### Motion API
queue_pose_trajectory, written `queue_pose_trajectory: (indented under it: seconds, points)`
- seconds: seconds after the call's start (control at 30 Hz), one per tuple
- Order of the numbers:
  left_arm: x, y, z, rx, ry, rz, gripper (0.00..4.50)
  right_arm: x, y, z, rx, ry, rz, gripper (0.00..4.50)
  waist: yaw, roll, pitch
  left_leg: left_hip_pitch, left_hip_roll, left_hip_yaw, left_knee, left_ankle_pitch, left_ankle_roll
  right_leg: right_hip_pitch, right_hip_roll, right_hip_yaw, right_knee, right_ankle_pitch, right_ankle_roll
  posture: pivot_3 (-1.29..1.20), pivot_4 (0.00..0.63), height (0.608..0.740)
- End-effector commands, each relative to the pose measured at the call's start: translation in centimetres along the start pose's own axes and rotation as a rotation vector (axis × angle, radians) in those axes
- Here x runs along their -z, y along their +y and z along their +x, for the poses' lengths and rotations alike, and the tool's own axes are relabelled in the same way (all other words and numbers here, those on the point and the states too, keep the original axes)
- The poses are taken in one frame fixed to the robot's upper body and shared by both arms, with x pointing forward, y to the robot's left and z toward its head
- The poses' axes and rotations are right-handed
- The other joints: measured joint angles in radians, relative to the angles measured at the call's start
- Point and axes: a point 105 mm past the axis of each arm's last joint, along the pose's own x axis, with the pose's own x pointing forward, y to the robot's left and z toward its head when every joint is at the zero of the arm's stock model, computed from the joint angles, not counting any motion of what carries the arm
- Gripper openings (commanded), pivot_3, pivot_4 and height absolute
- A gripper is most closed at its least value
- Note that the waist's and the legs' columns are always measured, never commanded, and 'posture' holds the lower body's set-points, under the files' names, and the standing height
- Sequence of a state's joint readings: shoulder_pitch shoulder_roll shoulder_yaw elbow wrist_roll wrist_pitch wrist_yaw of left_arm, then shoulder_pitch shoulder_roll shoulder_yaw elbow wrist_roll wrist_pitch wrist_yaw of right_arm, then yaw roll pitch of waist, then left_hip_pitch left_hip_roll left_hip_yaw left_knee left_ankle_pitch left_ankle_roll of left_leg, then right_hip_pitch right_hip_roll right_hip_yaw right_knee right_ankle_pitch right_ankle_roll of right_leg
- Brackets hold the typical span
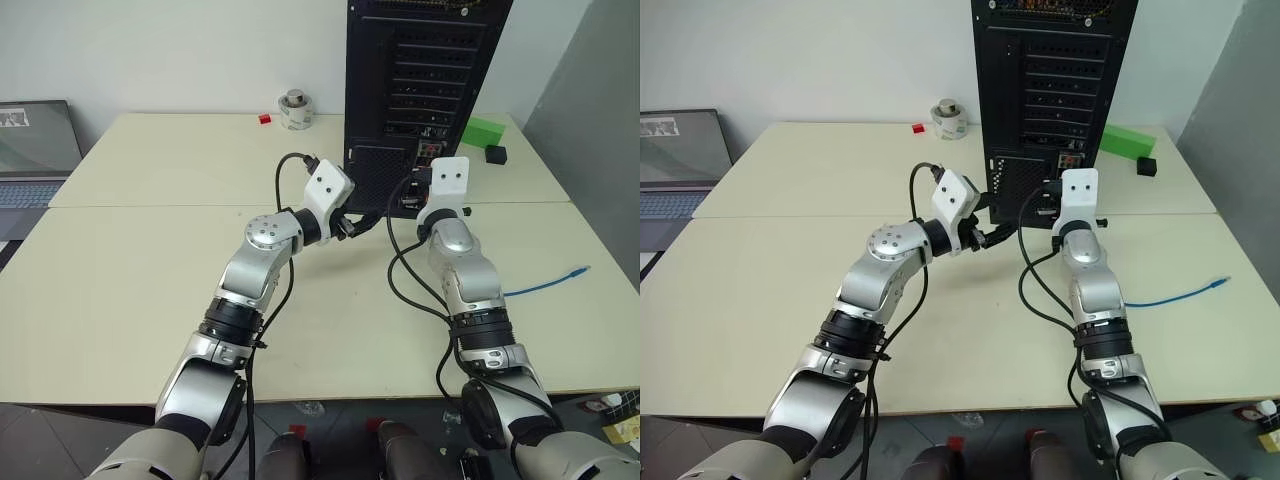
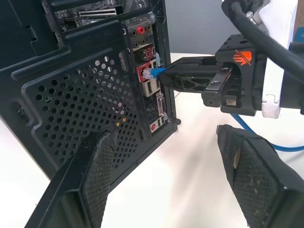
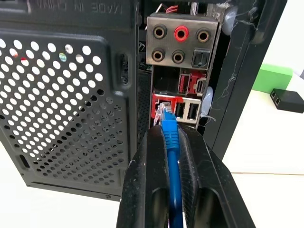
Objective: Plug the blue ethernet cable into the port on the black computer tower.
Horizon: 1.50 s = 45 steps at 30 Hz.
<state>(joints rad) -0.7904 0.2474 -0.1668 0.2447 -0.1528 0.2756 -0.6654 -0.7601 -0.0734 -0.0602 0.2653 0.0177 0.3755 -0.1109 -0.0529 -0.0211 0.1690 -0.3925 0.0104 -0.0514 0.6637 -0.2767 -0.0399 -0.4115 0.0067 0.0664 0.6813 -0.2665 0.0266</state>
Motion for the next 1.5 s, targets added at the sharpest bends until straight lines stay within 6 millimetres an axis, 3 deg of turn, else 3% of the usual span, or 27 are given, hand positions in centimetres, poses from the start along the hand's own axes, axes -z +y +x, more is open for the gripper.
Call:
queue_pose_trajectory:
  seconds: [0.03, 0.43, 0.77, 1.27, 1.5]
  points:
    - [-1.6, 0.3, -0.1, -0.008, -0.049, 0.037, 3.5, -3.0, -0.4, 0.2, 0.017, -0.091, 0.03, 0.03, 0.0, 0.0, 0.0, 0.0, 0.0, 0.0, 0.0, 0.0, 0.0, 0.0, 0.0, 0.0, 0.0, 0.0, 0.0, 0.0, 0.15, 0.74]
    - [-1.4, 0.3, -0.1, -0.009, -0.044, 0.036, 3.5, -2.3, 0.7, 0.2, 0.047, -0.051, 0.077, 0.03, 0.0, 0.0, 0.0, 0.0, 0.0, 0.0, 0.0, 0.0, 0.0, 0.0, 0.0, 0.0, 0.0, 0.0, 0.0, 0.0, 0.15, 0.74]
    - [-1.0, 0.8, -0.4, -0.03, -0.027, 0.04, 3.5, -3.7, 3.5, 0.8, 0.029, -0.083, 0.106, 0.03, -0.011, 0.0, 0.0, -0.001, 0.0, 0.002, -0.001, 0.0, 0.0, -0.003, 0.0, 0.002, 0.001, 0.0, 0.0, 0.0, 0.15, 0.74]
    - [-0.4, 1.8, -1.4, -0.071, -0.004, 0.041, 3.5, -3.9, 4.1, 2.2, 0.012, -0.086, 0.091, 0.02, -0.036, 0.0, 0.0, 0.0, 0.001, 0.003, 0.0, 0.0, 0.0, -0.003, 0.0, 0.004, 0.003, 0.001, 0.0, 0.0, 0.15, 0.74]
    - [-0.2, 2.1, -1.7, -0.087, 0.003, 0.04, 3.5, -3.0, 4.6, 2.2, -0.038, -0.07, 0.099, 0.02, -0.038, 0.0, 0.0, 0.001, 0.001, 0.004, 0.0, 0.0, 0.0, -0.003, 0.001, 0.005, 0.004, 0.001, 0.0, 0.0, 0.15, 0.74]
